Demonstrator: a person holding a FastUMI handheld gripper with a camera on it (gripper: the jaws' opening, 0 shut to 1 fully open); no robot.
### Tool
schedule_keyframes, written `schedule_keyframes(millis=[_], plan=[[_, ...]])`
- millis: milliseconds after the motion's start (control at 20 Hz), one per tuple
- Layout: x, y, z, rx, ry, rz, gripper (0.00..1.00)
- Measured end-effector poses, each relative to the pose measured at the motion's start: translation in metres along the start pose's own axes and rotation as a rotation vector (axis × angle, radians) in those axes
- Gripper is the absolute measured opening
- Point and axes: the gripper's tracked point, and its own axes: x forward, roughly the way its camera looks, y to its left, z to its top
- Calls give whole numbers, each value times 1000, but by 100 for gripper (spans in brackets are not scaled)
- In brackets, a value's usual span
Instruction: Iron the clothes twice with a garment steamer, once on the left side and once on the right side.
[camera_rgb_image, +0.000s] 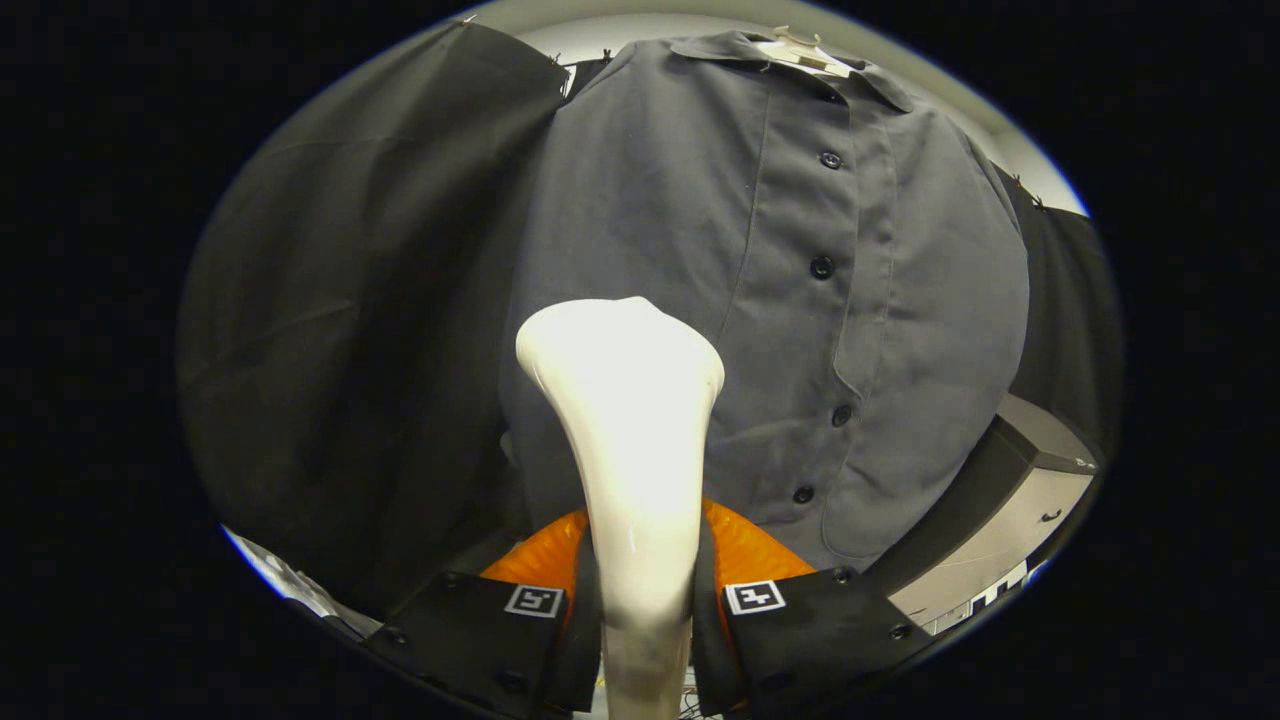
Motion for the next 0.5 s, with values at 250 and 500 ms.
schedule_keyframes(millis=[250,500], plan=[[-15,-9,9,46,-17,9,45],[-48,-36,46,75,-117,8,45]])
